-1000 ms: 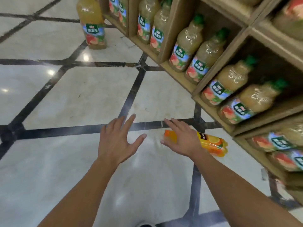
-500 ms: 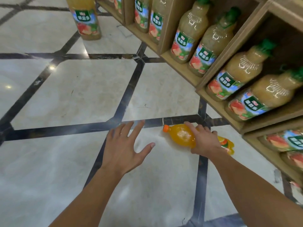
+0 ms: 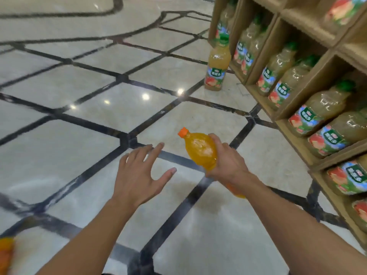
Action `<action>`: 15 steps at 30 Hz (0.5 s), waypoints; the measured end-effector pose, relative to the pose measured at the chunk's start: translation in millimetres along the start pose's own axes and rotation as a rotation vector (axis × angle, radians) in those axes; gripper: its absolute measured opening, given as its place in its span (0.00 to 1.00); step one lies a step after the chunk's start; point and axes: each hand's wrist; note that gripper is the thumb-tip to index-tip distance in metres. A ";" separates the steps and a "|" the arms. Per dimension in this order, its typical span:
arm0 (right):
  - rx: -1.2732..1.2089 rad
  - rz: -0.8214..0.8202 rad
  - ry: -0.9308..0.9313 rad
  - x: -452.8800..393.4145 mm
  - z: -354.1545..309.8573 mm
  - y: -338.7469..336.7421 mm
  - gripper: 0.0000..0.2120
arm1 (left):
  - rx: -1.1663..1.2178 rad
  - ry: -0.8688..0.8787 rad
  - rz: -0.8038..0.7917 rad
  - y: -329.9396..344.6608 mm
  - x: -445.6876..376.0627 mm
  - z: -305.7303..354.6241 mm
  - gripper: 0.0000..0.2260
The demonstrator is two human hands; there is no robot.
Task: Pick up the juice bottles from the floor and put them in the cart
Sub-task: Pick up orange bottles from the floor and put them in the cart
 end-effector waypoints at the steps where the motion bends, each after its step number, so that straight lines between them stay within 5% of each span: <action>1: 0.015 0.004 -0.045 -4.1 -23.8 -3.4 0.59 | -0.009 -0.046 0.026 -12.2 9.6 -17.3 0.33; 15: 0.119 -0.200 -0.597 7.5 -309.8 111.7 0.59 | -0.172 -0.747 0.068 -60.7 221.8 -276.4 0.34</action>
Point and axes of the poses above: each hand's wrist, its own x-axis away from the middle knuckle, its own y-axis out of the palm, z = x × y, and after that the axes turned 2 degrees about -y, right-handed
